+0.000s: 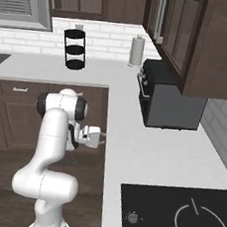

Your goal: Take a straw from the drawer in front and place it inside the glass cup on the dining counter.

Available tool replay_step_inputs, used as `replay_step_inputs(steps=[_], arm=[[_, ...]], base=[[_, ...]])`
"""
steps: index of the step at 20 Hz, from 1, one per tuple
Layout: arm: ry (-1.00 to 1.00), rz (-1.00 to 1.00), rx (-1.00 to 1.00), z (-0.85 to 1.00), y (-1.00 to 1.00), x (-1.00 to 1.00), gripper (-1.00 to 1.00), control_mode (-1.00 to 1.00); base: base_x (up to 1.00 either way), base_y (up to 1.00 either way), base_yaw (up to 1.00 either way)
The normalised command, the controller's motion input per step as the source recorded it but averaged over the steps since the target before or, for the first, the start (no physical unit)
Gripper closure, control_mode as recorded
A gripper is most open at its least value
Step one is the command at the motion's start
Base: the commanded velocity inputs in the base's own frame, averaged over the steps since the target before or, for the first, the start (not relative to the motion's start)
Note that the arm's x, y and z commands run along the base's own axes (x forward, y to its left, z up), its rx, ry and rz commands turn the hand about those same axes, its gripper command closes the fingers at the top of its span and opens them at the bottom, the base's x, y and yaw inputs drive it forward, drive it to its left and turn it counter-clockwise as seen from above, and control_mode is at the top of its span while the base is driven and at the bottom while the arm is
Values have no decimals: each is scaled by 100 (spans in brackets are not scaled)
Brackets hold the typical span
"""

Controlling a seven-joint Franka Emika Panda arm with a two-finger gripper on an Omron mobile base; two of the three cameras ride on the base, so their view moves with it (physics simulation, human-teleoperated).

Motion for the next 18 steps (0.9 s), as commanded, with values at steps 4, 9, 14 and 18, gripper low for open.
replay_step_inputs(steps=[4,9,14,18], arm=[[0,-1,-2,-37,-12,38,-100,-100],[0,0,0,-18,-22,49,-100,-100],[0,0,0,-26,-21,60,-100,-100],[0,0,0,-31,-14,54,-100,-100]], base=[[0,0,0],[0,0,0],[0,0,0],[0,0,0]])
